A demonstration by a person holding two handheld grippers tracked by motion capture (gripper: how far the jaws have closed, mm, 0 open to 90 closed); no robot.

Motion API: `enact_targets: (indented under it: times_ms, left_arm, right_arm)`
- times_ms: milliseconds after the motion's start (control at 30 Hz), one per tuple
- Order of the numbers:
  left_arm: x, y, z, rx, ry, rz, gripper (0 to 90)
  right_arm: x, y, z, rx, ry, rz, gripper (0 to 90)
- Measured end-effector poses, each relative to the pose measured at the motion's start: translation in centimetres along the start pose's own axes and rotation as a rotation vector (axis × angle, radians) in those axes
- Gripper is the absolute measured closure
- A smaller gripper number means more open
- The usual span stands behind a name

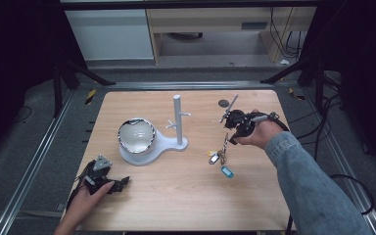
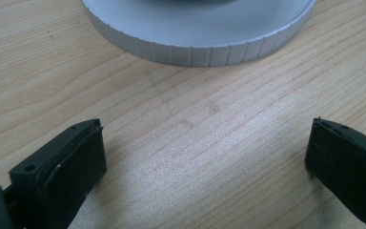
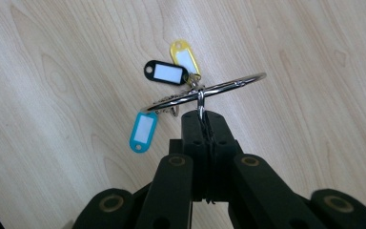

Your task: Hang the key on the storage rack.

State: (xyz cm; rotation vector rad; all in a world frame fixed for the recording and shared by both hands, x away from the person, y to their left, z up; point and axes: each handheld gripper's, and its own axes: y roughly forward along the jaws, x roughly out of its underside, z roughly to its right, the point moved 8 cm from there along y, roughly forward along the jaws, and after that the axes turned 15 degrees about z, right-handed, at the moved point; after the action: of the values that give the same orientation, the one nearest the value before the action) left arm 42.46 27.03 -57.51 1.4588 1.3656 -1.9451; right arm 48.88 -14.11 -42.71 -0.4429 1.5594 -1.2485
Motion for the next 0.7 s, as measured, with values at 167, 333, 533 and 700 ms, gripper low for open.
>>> enact_targets:
  times_ms: [167, 333, 533, 700]
  left_arm:
    - [0.0, 0.0, 0.0, 0.001, 0.0, -0.002, 0.0]
    - [0.0, 0.0, 0.0, 0.0, 0.0, -0.001, 0.0]
    - [0.0, 0.0, 0.0, 0.0, 0.0, -0.001, 0.0]
    - [0.0, 0.0, 0.0, 0.001, 0.0, -0.001, 0.0]
  right_arm:
    - [-0.6, -0.7, 0.1, 0.005, -0.011, -0.025, 89.0]
    - [-1.5, -1.3, 0.0, 0.011, -0.033, -0.03, 89.0]
    - [-2.5, -2.2, 0.3, 0.023, -0.05, -0.016, 88.9]
    - [-3.2, -2.9, 0.5, 0.037, -0.05, 0.001, 88.9]
